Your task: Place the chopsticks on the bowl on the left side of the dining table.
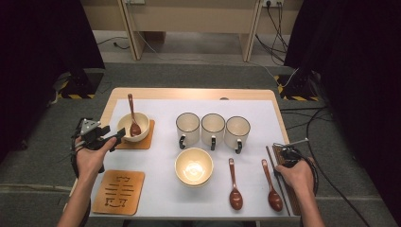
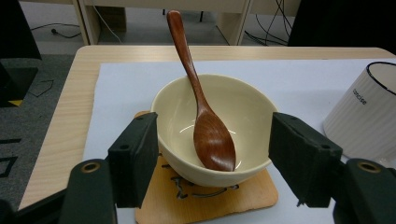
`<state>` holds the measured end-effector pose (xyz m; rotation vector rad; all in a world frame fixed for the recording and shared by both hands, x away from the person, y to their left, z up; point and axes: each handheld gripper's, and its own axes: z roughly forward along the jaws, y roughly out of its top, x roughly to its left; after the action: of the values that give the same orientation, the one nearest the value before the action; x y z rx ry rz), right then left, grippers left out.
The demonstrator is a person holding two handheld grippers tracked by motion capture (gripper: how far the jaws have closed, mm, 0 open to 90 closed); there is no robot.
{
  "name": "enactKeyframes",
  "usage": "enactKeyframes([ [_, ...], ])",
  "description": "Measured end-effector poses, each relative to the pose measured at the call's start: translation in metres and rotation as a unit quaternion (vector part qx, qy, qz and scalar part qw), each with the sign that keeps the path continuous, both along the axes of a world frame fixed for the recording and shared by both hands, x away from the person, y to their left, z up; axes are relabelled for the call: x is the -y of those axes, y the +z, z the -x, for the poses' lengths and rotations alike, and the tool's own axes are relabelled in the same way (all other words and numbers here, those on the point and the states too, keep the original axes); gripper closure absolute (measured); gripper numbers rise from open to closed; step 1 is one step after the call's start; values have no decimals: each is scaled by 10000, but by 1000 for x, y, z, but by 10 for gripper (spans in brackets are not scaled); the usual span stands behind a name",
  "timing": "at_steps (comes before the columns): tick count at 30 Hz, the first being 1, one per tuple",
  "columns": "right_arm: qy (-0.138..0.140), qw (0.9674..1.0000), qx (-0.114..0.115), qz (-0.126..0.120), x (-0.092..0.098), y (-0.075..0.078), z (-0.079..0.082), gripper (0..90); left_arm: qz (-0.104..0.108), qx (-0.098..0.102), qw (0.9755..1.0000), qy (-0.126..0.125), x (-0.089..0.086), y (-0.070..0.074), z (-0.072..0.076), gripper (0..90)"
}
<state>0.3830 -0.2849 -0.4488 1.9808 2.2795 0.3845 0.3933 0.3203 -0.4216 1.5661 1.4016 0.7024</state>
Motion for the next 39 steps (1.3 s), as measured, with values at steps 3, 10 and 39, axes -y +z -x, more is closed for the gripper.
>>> enactKeyframes([
  [3,32,9999,-80,59,-2,0,-1,789,23,-3,10000,-21,0,0,0,325],
  [10,-7,9991,-371,219,-8,1,-6,826,13,2,10000,-31,1,0,1,325],
  [39,-282,9995,138,-32,-8,24,-15,854,14,26,10000,15,-2,1,4,325],
])
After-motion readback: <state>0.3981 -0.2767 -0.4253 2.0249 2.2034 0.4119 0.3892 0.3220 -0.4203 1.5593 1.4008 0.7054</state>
